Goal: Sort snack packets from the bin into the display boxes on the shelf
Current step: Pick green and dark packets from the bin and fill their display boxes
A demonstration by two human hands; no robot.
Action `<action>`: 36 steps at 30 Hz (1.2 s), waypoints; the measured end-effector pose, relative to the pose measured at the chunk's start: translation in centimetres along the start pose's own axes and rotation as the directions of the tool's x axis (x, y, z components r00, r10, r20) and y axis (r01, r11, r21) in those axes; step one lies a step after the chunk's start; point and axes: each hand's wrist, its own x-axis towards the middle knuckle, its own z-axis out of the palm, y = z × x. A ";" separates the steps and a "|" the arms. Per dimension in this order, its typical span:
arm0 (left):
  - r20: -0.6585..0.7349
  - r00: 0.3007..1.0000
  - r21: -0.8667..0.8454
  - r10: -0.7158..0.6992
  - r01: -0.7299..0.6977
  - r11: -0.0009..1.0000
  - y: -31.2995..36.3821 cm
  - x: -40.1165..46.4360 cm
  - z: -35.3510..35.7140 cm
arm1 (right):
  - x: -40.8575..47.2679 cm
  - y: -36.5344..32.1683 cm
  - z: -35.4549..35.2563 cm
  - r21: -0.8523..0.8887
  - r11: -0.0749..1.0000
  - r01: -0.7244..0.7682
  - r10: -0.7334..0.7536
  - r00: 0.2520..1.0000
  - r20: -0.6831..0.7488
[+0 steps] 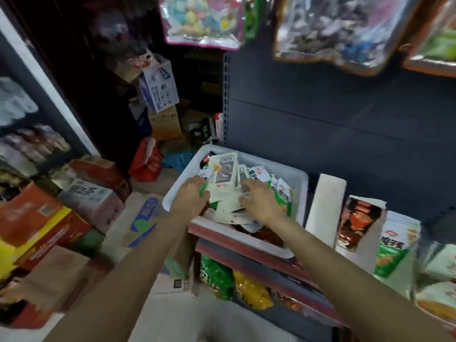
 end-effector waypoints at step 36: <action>0.167 0.916 -0.376 0.365 -0.284 0.882 -5.4 10.7 -1.8 | 6.8 -4.1 1.6 0.409 0.892 -0.194 0.257 0.961 -0.104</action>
